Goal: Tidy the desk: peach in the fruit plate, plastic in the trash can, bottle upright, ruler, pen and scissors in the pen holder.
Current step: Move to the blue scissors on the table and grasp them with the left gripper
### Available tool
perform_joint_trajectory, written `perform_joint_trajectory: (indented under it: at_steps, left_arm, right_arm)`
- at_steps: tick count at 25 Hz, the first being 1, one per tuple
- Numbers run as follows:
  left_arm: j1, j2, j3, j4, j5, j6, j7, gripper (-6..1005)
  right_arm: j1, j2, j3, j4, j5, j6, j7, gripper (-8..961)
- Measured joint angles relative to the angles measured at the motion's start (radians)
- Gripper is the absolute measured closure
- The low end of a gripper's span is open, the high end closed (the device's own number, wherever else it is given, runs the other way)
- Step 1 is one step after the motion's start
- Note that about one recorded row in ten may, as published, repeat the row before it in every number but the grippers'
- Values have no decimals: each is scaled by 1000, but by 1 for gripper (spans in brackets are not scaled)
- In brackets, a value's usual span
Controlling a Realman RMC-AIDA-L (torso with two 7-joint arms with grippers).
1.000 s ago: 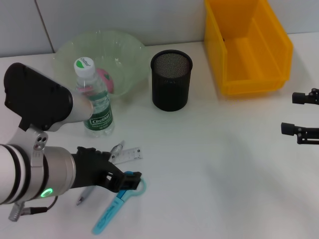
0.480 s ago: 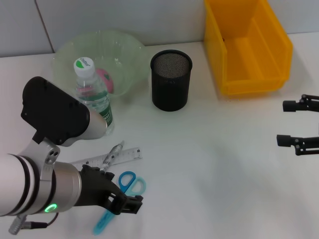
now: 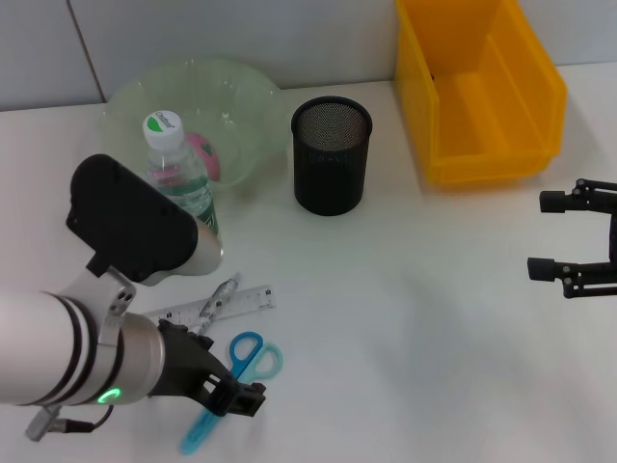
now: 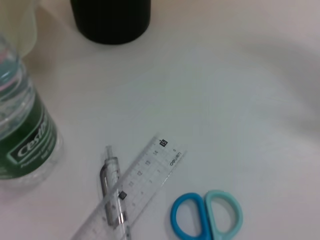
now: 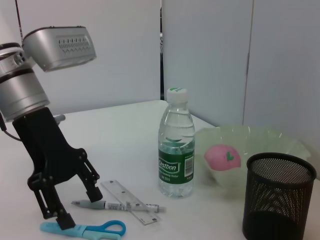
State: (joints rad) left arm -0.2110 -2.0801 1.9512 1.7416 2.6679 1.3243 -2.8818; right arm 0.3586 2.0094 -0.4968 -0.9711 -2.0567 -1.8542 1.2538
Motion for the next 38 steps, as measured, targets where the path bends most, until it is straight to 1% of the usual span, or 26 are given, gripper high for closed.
perform_joint_trajectory:
  at_steps: [4,5,7,13,16,18,20,33,34,38]
  left_arm:
    - [-23,0,8,-11,-1,4,0,173]
    - [-44,0,17,-26,-2,7,0,173]
    - [-60,0,22,-44,-2,9,0,173]
    - [-66,0,24,-53,-2,10,0,172]
    - [-88,0,32,-78,6,27,-1,172]
    - [-88,0,32,-78,6,27,-1,172]
    - [-106,0,41,-105,14,40,-1,173]
    - [-136,0,46,-126,28,64,-1,181]
    - [-150,0,47,-141,29,74,-1,182]
    - [-165,0,48,-147,29,82,-1,185]
  right_arm:
    - [-2,1,0,-1,0,3,2,127]
    - [-2,1,0,-1,1,3,2,127]
    - [-3,2,0,-1,1,4,2,128]
    - [-6,2,2,-2,3,4,-1,128]
    - [-8,3,2,-1,3,4,-2,128]
    - [-9,4,3,-2,3,4,-3,128]
    - [-10,4,4,-1,4,3,-5,128]
    - [-12,5,4,3,5,6,-10,128]
    - [-12,5,4,3,5,6,-11,128]
    - [-12,5,5,4,5,6,-11,128]
